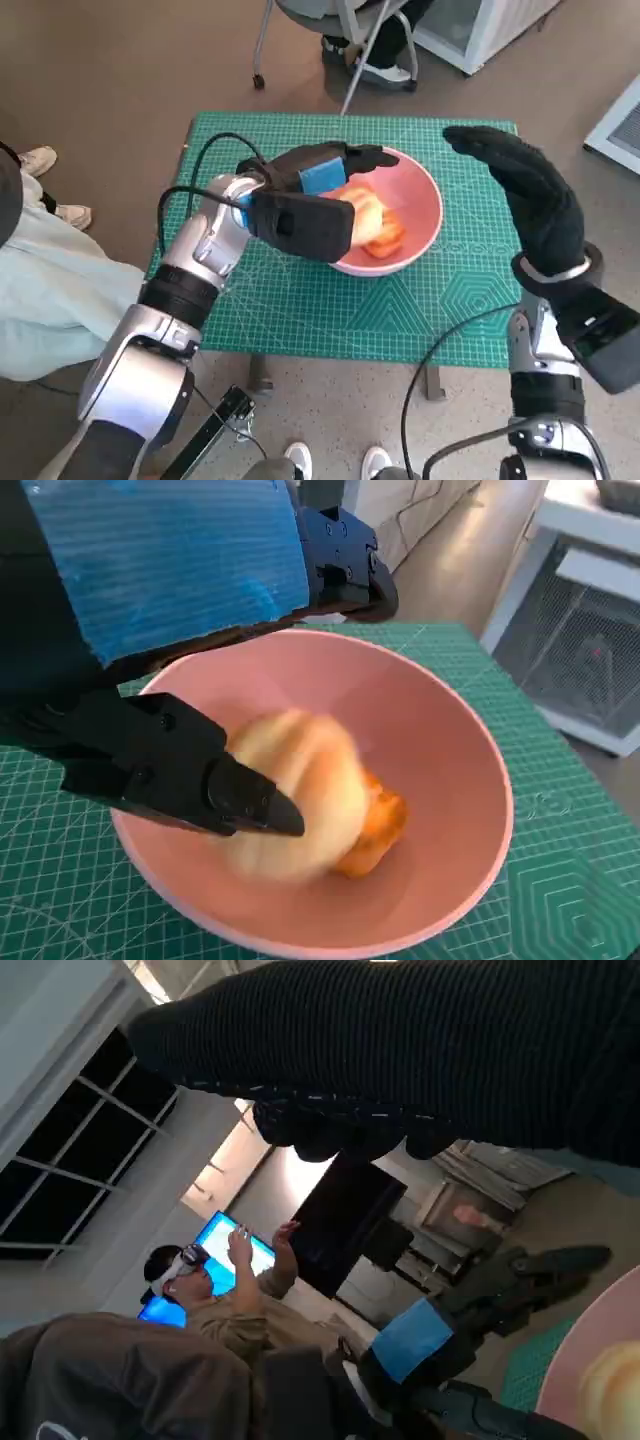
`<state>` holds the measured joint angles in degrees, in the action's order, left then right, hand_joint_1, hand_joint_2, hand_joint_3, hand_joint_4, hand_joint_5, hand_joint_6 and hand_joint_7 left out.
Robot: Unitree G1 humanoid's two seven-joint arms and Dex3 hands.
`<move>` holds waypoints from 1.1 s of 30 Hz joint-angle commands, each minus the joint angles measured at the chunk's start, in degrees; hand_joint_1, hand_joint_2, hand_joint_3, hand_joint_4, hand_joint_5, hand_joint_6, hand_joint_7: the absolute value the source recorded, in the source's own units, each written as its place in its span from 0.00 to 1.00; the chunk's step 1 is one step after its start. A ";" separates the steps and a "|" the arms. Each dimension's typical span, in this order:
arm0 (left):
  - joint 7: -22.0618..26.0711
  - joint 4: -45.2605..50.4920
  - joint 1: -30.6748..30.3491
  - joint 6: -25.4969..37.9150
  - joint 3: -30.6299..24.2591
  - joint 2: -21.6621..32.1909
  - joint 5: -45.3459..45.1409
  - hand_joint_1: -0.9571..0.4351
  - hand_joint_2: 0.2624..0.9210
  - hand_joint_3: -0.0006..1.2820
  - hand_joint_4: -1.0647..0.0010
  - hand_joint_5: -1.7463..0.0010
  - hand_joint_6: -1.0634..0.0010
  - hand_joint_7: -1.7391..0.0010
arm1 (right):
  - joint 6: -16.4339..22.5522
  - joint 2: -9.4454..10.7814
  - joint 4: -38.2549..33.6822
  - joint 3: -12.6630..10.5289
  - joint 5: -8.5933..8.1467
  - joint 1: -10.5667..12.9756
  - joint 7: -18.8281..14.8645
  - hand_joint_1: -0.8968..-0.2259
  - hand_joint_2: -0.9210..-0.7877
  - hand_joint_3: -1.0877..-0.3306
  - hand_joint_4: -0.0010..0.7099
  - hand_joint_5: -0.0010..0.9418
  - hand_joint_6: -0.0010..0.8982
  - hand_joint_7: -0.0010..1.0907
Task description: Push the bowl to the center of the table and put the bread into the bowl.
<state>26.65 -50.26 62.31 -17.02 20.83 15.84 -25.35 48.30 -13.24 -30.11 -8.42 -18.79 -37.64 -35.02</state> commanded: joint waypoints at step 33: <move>-10.82 24.94 -22.93 -17.89 -21.33 -10.61 33.39 0.40 1.00 0.21 0.67 1.00 0.93 0.59 | -1.91 3.30 5.05 0.05 10.63 -1.09 18.26 0.42 0.00 0.40 0.45 0.00 0.02 0.70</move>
<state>14.29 -28.12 40.39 -35.93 -0.45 4.54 6.93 47.42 -9.72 -25.63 -8.72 -8.73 -39.08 -17.42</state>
